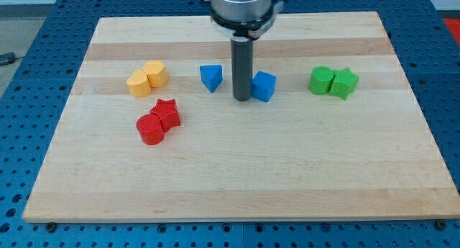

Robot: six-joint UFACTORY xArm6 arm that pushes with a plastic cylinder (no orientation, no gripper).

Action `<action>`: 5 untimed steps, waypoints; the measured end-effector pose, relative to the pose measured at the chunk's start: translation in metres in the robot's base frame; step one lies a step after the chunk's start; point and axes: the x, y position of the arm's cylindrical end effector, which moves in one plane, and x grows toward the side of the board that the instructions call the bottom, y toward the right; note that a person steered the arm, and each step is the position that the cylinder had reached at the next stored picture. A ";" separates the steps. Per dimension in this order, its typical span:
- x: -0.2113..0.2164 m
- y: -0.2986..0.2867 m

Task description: Move the arm close to the blue triangle

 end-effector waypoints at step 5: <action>0.034 -0.050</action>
